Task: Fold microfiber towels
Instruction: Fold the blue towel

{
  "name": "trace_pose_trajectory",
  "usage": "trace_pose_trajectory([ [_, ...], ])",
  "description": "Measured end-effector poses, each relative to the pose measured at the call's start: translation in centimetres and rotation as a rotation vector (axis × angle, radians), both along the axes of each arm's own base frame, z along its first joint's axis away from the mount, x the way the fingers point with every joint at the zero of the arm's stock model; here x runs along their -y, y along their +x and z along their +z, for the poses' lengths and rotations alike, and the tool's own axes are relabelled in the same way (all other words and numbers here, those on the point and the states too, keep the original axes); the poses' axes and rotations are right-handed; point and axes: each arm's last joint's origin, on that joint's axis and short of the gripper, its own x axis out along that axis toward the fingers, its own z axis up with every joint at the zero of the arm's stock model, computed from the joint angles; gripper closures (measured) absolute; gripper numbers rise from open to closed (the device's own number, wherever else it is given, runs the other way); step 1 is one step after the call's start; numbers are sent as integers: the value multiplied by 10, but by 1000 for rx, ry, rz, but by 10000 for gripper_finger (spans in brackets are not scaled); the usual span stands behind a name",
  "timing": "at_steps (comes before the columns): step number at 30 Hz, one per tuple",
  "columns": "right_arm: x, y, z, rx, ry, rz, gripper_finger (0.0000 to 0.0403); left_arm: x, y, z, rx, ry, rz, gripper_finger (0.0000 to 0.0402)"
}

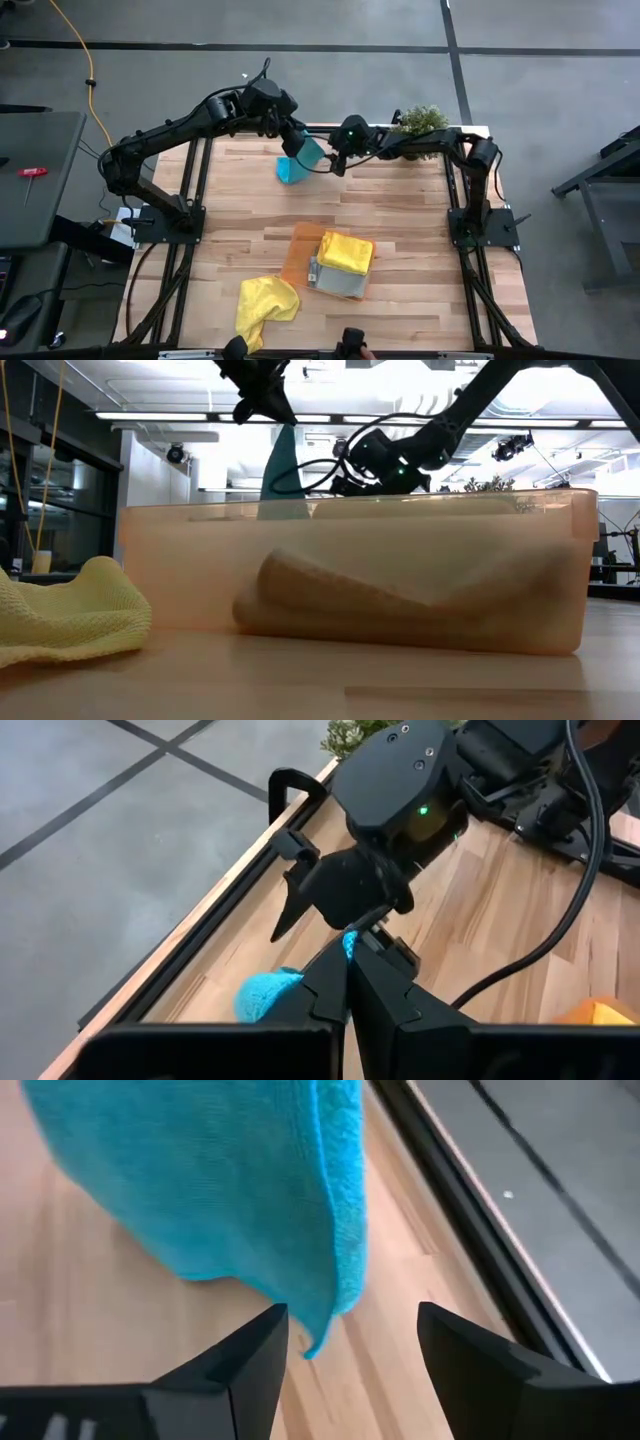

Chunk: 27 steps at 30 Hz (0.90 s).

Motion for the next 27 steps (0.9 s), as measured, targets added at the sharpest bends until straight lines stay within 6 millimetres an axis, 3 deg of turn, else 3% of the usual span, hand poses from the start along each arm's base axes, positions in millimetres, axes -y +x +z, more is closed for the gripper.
trace_pose_trajectory([
  [5,0,1,-9,0,44,66,198,1,1,0,8,-12,8,402],
  [14,5,10,-29,62,94,6,228,1,1,0,12,-17,13,402],
  [24,5,12,-29,96,110,-5,235,1,1,0,14,-19,15,402],
  [27,3,14,-28,98,115,-23,254,1,1,0,14,-19,15,402],
])
